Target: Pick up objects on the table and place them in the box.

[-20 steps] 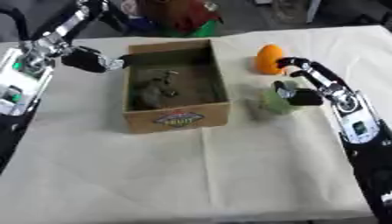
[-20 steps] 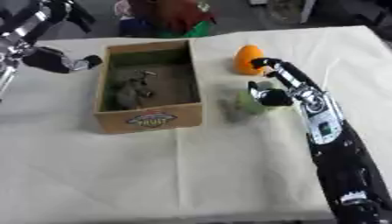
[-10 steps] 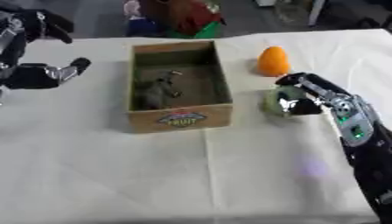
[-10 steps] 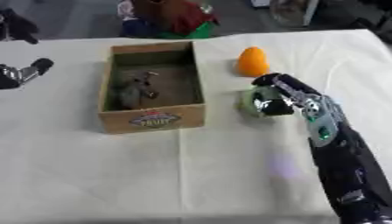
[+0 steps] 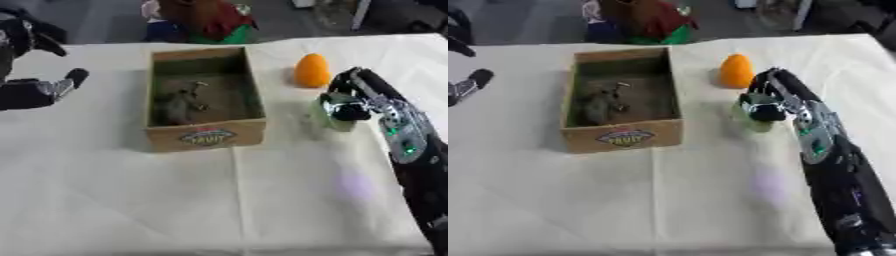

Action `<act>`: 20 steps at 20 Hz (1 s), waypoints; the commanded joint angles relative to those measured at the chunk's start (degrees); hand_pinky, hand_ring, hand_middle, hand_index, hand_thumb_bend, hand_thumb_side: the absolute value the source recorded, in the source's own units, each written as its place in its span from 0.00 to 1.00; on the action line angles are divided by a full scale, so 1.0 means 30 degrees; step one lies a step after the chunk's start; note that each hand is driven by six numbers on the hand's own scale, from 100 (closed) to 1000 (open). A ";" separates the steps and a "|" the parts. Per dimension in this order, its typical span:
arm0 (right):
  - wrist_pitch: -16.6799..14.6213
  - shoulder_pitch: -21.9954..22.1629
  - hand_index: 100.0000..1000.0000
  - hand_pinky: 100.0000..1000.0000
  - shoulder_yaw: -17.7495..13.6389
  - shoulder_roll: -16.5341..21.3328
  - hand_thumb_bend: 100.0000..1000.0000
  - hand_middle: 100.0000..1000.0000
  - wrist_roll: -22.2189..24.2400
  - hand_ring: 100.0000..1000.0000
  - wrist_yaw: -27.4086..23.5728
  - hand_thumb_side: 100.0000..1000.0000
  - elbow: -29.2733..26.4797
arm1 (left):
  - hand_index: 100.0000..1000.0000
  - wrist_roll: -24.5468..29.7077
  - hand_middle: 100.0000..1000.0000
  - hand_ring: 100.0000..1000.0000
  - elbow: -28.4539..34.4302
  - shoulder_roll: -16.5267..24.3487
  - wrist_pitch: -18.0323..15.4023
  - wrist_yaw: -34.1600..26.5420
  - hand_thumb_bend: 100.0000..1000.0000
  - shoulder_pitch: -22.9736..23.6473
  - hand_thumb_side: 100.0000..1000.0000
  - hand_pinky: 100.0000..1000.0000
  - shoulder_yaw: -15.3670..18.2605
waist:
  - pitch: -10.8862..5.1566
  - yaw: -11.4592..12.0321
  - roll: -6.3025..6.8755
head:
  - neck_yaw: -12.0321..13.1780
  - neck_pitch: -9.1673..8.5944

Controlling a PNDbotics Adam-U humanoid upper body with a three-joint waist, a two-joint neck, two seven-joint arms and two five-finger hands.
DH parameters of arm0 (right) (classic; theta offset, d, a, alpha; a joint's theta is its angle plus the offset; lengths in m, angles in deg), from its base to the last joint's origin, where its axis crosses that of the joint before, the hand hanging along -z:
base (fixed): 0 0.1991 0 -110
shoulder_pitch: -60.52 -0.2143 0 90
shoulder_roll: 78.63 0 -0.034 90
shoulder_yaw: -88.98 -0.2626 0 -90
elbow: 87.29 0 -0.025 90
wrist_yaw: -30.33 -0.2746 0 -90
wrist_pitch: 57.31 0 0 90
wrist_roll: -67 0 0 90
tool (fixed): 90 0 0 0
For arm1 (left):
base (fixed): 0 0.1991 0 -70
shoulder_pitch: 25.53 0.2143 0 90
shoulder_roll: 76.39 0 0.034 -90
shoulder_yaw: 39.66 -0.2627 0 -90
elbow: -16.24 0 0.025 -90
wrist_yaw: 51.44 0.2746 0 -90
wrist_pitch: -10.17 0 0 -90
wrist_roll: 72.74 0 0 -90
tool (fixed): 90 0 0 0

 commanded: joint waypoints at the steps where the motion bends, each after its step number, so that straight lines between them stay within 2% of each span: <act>1: 0.0019 -0.0972 0.09 0.00 0.0152 -0.0461 0.00 0.00 -0.0575 0.13 -0.0508 0.08 -0.1092 | 0.68 -0.0154 0.58 0.57 0.0387 0.0240 -0.0003 -0.0173 0.39 -0.0072 0.00 0.74 0.0371 | -0.0349 0.0106 0.0053 | -0.0129 0.0087; 6: -0.0474 -0.2419 0.10 0.00 0.0819 -0.2680 0.00 0.00 0.0042 0.14 -0.0253 0.06 -0.1613 | 0.68 -0.0204 0.58 0.57 0.0538 0.0033 -0.0004 -0.0356 0.39 -0.0154 0.00 0.73 0.0392 | -0.0464 0.0555 0.0156 | -0.0386 0.0087; 10: -0.0844 -0.3339 0.10 0.00 0.1402 -0.4567 0.00 0.00 0.0457 0.15 0.1259 0.07 -0.1111 | 0.68 -0.0118 0.58 0.57 0.0669 -0.0243 -0.0037 -0.0537 0.39 -0.0291 0.00 0.73 0.0301 | -0.0485 0.1128 0.0233 | -0.0684 0.0087; 14: -0.1396 -0.3767 0.11 0.00 0.1734 -0.5873 0.00 0.00 0.0572 0.17 0.2663 0.09 -0.0174 | 0.68 -0.0071 0.58 0.57 0.0840 -0.0443 -0.0047 -0.0693 0.39 -0.0352 0.00 0.73 0.0251 | -0.0475 0.1719 0.0286 | -0.0902 0.0087; 16: -0.1686 -0.3840 0.21 0.00 0.1874 -0.6301 0.00 0.01 0.0832 0.26 0.3341 0.10 0.0439 | 0.68 -0.0042 0.58 0.57 0.0877 -0.0505 -0.0033 -0.0750 0.39 -0.0345 0.00 0.73 0.0236 | -0.0458 0.1934 0.0299 | -0.1007 0.0087; 17: -0.1874 -0.3850 0.40 0.19 0.1918 -0.6440 0.00 0.17 0.1101 0.42 0.3664 0.11 0.0783 | 0.68 -0.0030 0.58 0.57 0.0883 -0.0533 -0.0022 -0.0784 0.39 -0.0341 0.00 0.73 0.0233 | -0.0447 0.2008 0.0298 | -0.1036 0.0087; 18: -0.2099 -0.3848 0.58 0.38 0.1934 -0.6504 0.00 0.37 0.1442 0.59 0.3924 0.11 0.1091 | 0.68 -0.0013 0.58 0.57 0.0889 -0.0550 -0.0014 -0.0814 0.39 -0.0332 0.00 0.73 0.0236 | -0.0435 0.2053 0.0293 | -0.1041 0.0087; 19: -0.2310 -0.3849 0.70 0.53 0.1909 -0.6510 0.00 0.51 0.1847 0.75 0.4134 0.11 0.1345 | 0.68 0.0002 0.58 0.57 0.0897 -0.0559 -0.0006 -0.0834 0.39 -0.0321 0.00 0.73 0.0247 | -0.0425 0.2077 0.0284 | -0.1034 0.0087; 20: -0.2449 -0.3856 0.78 0.64 0.1829 -0.6450 0.00 0.63 0.2302 0.84 0.4297 0.11 0.1582 | 0.68 0.0009 0.58 0.57 0.0891 -0.0563 0.0009 -0.0844 0.39 -0.0300 0.00 0.73 0.0264 | -0.0415 0.2080 0.0260 | -0.1023 0.0087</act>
